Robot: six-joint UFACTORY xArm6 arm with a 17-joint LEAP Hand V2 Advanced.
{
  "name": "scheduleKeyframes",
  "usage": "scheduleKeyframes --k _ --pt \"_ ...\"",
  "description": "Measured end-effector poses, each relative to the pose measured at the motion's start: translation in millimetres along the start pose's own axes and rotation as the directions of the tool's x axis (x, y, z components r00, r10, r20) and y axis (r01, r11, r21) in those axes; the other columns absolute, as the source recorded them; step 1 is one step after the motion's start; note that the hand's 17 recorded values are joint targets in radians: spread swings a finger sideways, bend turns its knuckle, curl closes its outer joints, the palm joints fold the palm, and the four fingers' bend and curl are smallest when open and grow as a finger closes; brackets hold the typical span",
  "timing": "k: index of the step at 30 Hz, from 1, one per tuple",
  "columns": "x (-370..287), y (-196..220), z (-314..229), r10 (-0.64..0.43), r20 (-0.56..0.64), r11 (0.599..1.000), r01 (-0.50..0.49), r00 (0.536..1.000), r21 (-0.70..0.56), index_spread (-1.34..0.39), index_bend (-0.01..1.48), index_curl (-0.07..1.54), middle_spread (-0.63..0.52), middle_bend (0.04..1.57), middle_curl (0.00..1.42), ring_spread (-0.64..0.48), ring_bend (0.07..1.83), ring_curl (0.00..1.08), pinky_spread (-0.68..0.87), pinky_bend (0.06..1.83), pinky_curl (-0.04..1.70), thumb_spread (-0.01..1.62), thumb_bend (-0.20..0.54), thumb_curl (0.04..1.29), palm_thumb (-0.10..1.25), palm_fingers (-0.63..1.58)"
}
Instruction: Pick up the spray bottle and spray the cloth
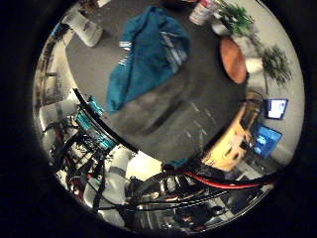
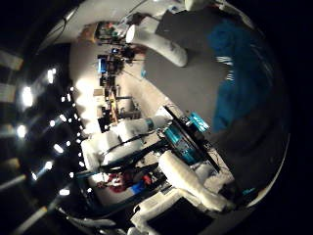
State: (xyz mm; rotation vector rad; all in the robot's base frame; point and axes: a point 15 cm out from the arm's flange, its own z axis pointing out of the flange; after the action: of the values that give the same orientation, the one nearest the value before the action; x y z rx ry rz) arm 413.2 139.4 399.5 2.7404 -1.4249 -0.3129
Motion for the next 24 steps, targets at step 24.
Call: scheduleKeyframes --k 24 --pt "18.3 135.6 39.7 0.27 -0.065 0.924 -0.277 0.961 -0.265 -0.33 0.28 0.38 0.11 0.26 0.33 0.24 0.16 0.08 0.41 0.18 0.28 1.15 -0.015 0.32 0.75 0.0"
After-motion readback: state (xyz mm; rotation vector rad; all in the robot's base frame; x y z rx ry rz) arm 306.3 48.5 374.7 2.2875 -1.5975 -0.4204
